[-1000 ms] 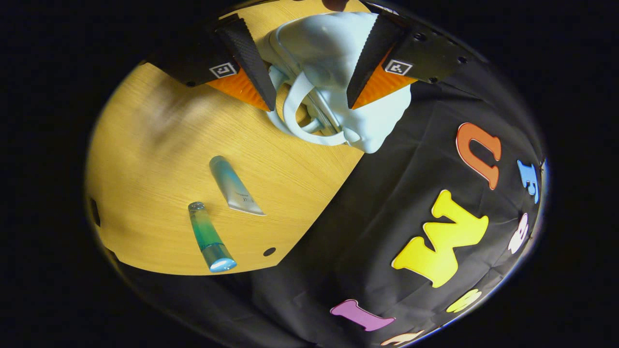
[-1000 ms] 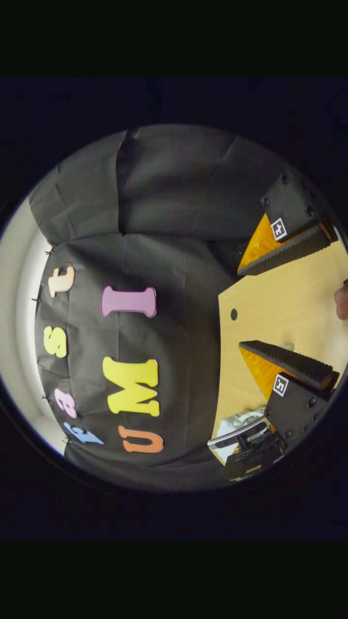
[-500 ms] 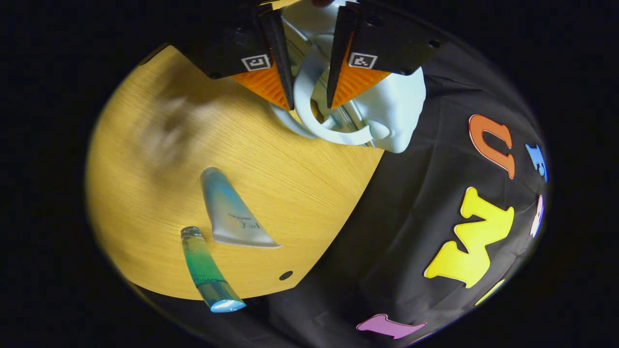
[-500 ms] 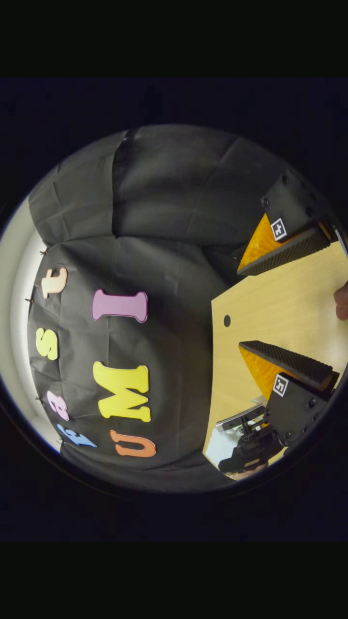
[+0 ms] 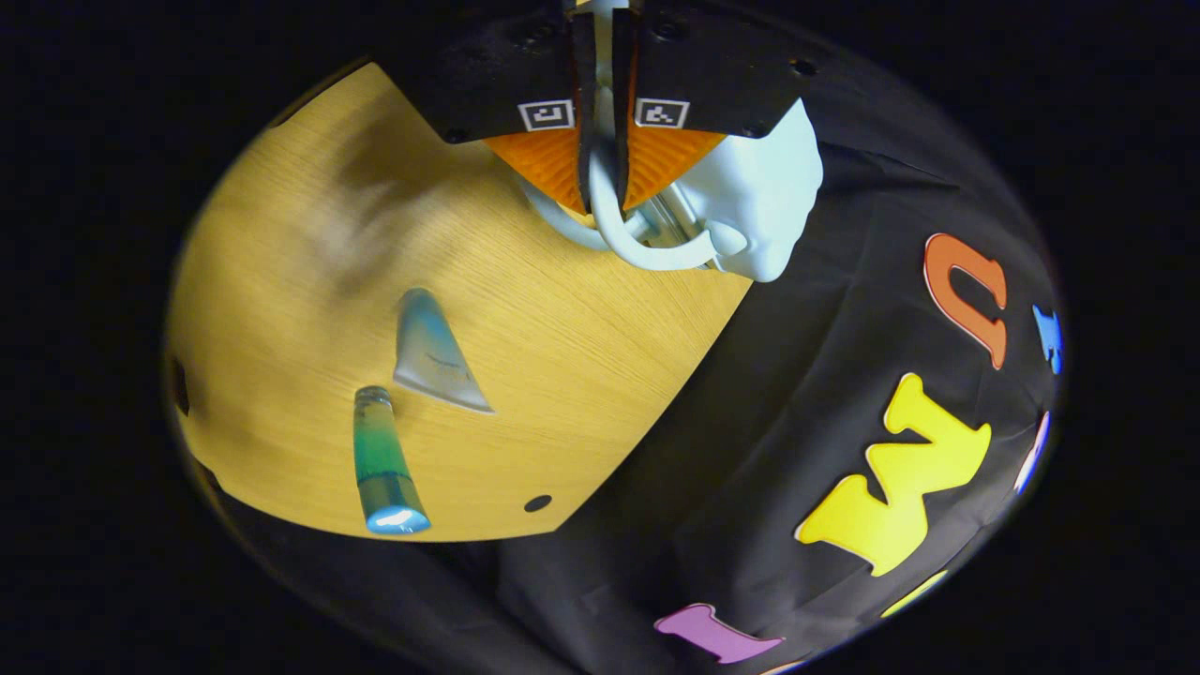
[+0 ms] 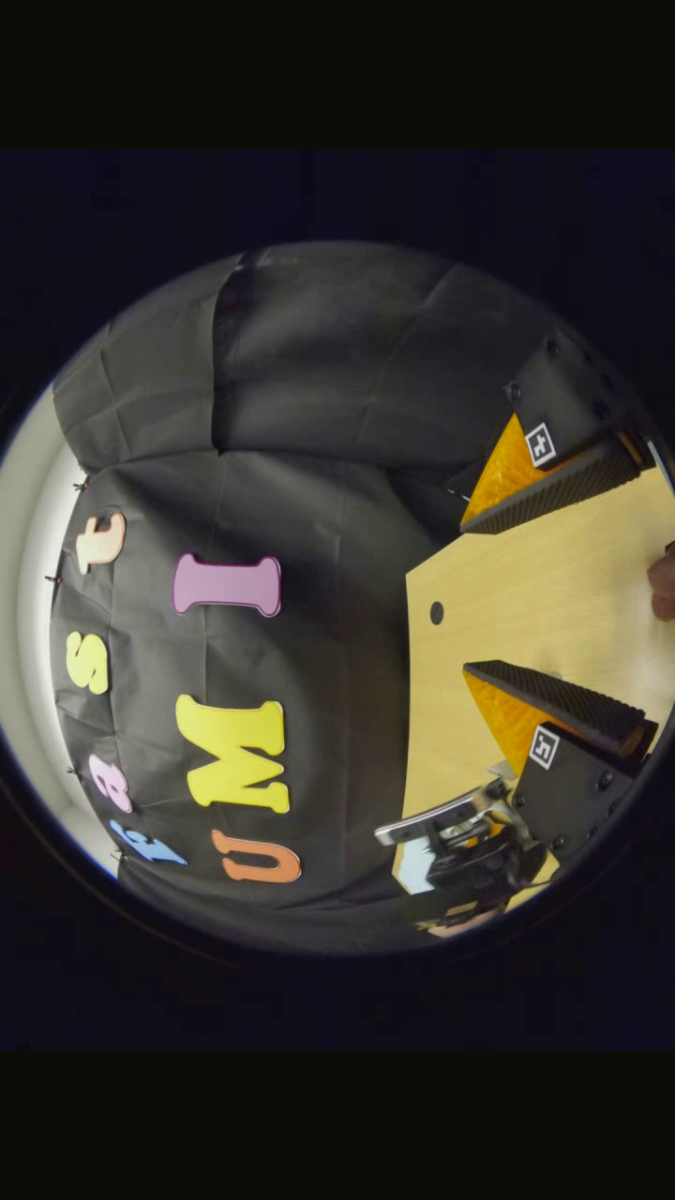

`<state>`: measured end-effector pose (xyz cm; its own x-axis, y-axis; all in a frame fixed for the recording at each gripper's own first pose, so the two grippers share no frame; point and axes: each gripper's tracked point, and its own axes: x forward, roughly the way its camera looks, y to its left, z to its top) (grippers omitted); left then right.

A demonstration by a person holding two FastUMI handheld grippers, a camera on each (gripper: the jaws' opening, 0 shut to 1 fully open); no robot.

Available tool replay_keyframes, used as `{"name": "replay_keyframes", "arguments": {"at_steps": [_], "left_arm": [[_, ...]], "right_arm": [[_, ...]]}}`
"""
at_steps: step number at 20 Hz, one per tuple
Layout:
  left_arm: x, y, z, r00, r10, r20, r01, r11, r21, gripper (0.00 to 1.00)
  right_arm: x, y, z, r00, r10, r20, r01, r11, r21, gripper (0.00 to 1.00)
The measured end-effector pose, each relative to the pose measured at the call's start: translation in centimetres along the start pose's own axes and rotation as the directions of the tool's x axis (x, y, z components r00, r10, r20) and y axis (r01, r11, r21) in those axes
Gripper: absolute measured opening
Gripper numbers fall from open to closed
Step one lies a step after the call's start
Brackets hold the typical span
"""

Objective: First open the suitcase, pack the skin care products into it, and then close the suitcase.

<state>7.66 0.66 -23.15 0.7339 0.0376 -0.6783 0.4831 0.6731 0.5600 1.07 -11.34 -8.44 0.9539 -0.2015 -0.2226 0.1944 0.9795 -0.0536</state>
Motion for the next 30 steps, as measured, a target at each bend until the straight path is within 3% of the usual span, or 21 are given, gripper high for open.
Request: {"name": "replay_keyframes", "arguments": {"at_steps": [2,6,12,16,21,24,26,30], "left_arm": [[-1.9,3.0,0.9,0.998,0.006,0.058,-0.003,0.998,-0.064,0.06],[-6.2,10.2,1.5,0.980,0.113,0.163,-0.081,0.978,-0.195,0.03],[-10.4,20.0,-1.7,0.946,0.237,0.223,-0.156,0.932,-0.327,0.03],[-12.5,26.9,-7.3,0.922,0.324,0.213,-0.222,0.892,-0.395,0.03],[-11.7,34.0,-17.4,0.898,0.412,0.153,-0.272,0.795,-0.543,0.03],[-9.2,36.4,-24.0,0.905,0.409,0.119,-0.257,0.747,-0.613,0.03],[-7.2,36.2,-28.9,0.924,0.369,0.098,-0.216,0.716,-0.663,0.03],[-2.0,34.4,-36.0,0.958,0.275,0.077,-0.118,0.625,-0.772,0.03]], "right_arm": [[0.0,0.4,-0.1,1.000,0.006,-0.004,-0.006,1.000,0.007,0.81],[-0.3,1.5,0.2,1.000,0.018,0.001,-0.018,1.000,0.000,0.81],[-0.8,3.7,0.9,0.999,0.045,0.013,-0.045,0.999,-0.025,0.81],[-1.0,4.8,1.0,0.998,0.055,0.001,-0.055,0.998,-0.036,0.81],[-1.2,7.1,1.4,0.997,0.083,-0.013,-0.083,0.993,-0.081,0.81],[-2.1,9.8,1.2,0.991,0.130,-0.027,-0.132,0.981,-0.143,0.81],[-2.8,11.2,1.5,0.987,0.157,-0.024,-0.158,0.968,-0.196,0.81],[-3.2,12.5,1.6,0.986,0.165,-0.024,-0.166,0.954,-0.251,0.80]]}}
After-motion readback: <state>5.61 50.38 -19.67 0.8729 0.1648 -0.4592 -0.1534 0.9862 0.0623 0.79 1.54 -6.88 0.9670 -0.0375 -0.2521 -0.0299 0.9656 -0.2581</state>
